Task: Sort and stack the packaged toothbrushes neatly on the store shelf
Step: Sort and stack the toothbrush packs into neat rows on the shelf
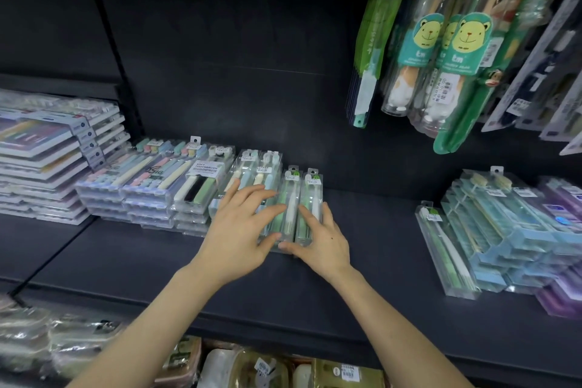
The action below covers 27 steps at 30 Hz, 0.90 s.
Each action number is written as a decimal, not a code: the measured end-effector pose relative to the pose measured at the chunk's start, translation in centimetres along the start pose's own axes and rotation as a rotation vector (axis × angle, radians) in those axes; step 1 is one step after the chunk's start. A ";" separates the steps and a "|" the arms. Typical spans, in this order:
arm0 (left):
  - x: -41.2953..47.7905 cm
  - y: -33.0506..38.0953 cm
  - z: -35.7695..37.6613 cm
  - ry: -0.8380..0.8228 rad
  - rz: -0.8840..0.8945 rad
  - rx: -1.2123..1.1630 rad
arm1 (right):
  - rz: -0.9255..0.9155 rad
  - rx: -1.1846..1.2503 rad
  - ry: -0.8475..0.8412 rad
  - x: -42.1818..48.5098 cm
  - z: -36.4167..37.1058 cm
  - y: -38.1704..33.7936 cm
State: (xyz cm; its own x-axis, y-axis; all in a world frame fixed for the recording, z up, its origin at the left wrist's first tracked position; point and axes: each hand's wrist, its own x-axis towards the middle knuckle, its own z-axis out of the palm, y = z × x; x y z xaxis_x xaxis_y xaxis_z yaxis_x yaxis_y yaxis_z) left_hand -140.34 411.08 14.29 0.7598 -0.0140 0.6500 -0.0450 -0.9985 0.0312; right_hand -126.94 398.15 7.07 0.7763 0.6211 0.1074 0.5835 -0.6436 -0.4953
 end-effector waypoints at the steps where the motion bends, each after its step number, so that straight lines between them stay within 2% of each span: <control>1: 0.0 0.1 0.0 0.003 0.001 -0.004 | 0.003 0.009 -0.005 0.1 0.0 0.0; 8: -0.2 0.4 -0.3 0.005 -0.004 -0.002 | -0.027 0.164 0.034 -0.4 0.5 0.4; 12: -0.2 0.4 -0.4 0.015 0.005 0.006 | -0.093 0.138 0.036 -0.7 1.0 1.1; 24: 0.2 1.1 -0.7 -0.016 0.006 -0.010 | -0.062 0.049 0.033 -1.3 -0.2 0.7; 26: 0.5 1.4 -0.3 -0.017 0.019 -0.021 | -0.041 0.008 0.121 -2.7 -1.6 1.0; 27: 0.7 1.7 0.0 -0.018 0.024 -0.032 | -0.027 -0.019 0.226 -3.6 -2.6 1.6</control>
State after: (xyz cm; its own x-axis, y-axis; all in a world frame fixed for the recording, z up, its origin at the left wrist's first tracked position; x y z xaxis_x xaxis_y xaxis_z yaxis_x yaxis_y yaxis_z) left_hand -139.94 409.34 14.81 0.7698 -0.0393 0.6371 -0.0841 -0.9956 0.0402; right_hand -128.22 393.71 8.13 0.7925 0.5238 0.3124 0.6079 -0.6375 -0.4733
